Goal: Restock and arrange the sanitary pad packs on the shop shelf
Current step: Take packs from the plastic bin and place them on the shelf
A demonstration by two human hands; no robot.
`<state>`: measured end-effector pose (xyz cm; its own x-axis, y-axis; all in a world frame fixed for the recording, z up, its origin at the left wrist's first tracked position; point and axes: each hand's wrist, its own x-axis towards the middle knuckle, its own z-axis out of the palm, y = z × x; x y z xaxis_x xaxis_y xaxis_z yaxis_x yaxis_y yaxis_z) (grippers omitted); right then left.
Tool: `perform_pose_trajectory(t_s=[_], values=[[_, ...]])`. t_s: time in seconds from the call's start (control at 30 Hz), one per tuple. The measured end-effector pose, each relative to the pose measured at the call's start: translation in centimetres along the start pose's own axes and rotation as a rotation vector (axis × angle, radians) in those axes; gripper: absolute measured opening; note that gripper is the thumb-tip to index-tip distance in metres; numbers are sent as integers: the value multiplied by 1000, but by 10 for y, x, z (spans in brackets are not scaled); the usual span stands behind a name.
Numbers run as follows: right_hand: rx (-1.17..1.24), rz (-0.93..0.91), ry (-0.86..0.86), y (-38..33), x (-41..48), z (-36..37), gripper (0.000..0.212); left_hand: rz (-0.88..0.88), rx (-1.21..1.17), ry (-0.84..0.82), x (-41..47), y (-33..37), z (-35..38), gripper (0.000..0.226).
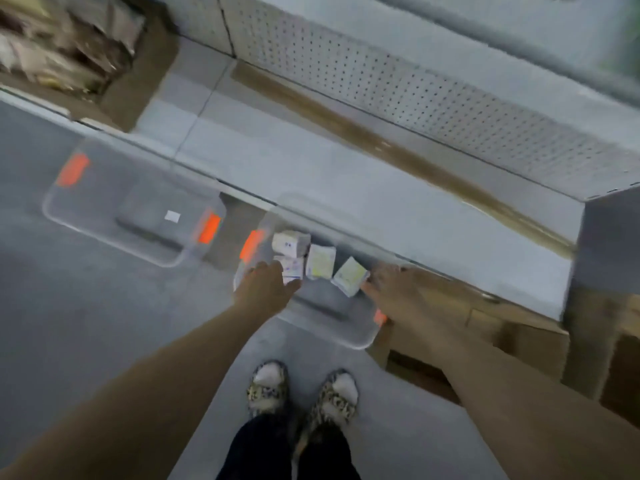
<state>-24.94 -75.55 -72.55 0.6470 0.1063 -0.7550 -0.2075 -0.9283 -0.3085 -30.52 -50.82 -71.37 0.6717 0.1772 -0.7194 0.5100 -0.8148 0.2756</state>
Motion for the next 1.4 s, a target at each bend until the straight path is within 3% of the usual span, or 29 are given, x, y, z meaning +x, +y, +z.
perform_pose_trajectory(t_s=[0.13, 0.2, 0.33, 0.53, 0.63, 0.77, 0.93, 1.07, 1.17, 1.23, 1.33, 1.4], values=[[57, 63, -62, 41, 90, 68, 60, -88, -105, -7, 70, -25, 59, 60], [99, 94, -39, 54, 122, 93, 59, -126, -175, 5, 102, -37, 86, 60], [164, 128, 50, 59, 164, 115, 70, -213, -268, 31, 157, -59, 131, 69], [72, 143, 107, 73, 233, 142, 93, -324, -412, 95, 229, -78, 180, 83], [192, 179, 86, 84, 254, 154, 98, -379, -494, 137, 255, -82, 192, 85], [169, 210, 138, 96, 267, 176, 98, -460, -650, 119, 276, -86, 208, 81], [127, 241, 79, 94, 264, 199, 108, -512, -754, 96, 285, -94, 213, 83], [143, 277, 63, 91, 264, 210, 113, -525, -863, 54, 287, -94, 209, 62], [333, 311, 8, 88, 259, 217, 104, -536, -934, 42, 283, -90, 208, 90], [453, 319, -40, 84, 252, 223, 108, -542, -981, 32, 277, -85, 206, 96], [539, 341, -30, 79, 236, 228, 124, -556, -1046, -54, 261, -79, 199, 82], [602, 360, 7, 72, 217, 221, 110, -539, -1053, -95, 246, -75, 190, 65]])
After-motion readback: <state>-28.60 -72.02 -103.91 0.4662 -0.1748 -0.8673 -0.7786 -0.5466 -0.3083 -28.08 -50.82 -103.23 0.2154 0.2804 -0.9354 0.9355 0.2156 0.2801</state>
